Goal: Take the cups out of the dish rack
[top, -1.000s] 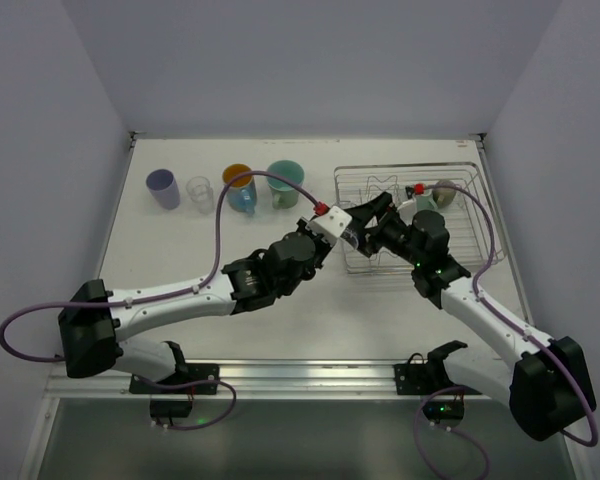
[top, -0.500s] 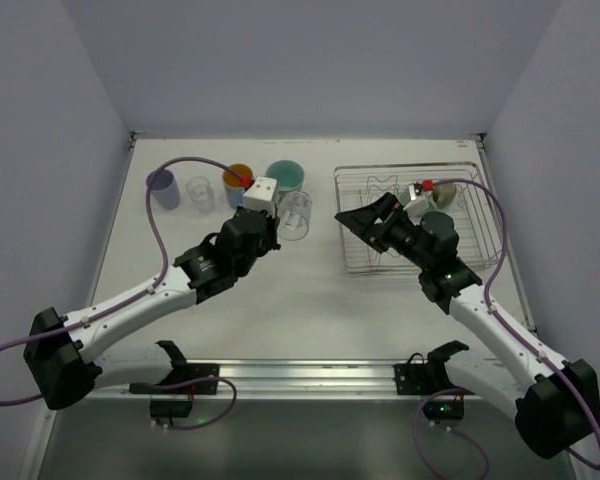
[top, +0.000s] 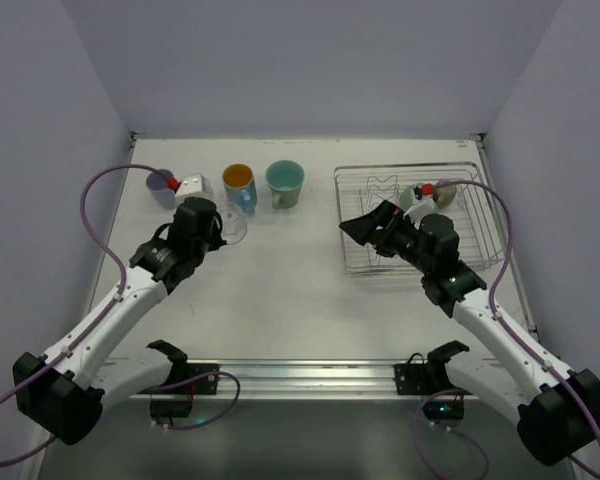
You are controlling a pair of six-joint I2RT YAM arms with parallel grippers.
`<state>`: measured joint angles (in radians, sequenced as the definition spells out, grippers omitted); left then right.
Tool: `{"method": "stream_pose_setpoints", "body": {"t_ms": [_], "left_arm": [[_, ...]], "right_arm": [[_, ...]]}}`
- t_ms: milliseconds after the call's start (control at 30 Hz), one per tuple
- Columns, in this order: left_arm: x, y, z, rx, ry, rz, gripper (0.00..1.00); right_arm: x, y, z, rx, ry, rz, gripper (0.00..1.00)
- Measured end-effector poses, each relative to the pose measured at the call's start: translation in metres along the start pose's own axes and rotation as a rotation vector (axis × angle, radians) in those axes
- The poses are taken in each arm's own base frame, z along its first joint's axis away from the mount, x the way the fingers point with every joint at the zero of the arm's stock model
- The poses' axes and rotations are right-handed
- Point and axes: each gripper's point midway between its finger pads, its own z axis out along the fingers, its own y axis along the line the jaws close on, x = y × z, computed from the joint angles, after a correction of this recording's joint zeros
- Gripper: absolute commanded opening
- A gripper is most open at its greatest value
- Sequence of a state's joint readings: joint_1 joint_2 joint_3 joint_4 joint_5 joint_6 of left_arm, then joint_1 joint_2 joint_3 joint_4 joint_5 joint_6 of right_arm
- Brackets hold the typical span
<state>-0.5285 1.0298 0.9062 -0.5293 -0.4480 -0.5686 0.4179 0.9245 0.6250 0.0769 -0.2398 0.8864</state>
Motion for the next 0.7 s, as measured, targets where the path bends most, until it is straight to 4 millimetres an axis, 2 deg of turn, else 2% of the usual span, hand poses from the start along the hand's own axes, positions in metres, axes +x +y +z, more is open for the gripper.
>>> {"method": "stream_pose_setpoints", "body": {"t_ms": [100, 267, 400, 467, 700], "left_arm": [[0.006, 0.038, 0.011, -0.076, 0.064, -0.095, 0.00], [0.021, 0.082, 0.026, -0.128, 0.172, -0.252, 0.00], [0.042, 0.115, 0.041, -0.184, 0.276, -0.377, 0.00], [0.051, 0.122, 0.045, -0.197, 0.319, -0.411, 0.00], [0.067, 0.126, 0.049, -0.190, 0.421, -0.485, 0.00]], "right_arm": [[-0.002, -0.002, -0.004, 0.014, -0.010, -0.028, 0.99], [-0.003, -0.002, -0.007, 0.024, -0.007, -0.064, 0.99], [-0.001, -0.005, -0.007, 0.033, 0.000, -0.078, 0.99], [-0.001, -0.005, -0.008, 0.034, 0.001, -0.083, 0.99], [-0.001, -0.005, -0.011, 0.034, 0.001, -0.097, 0.99]]}}
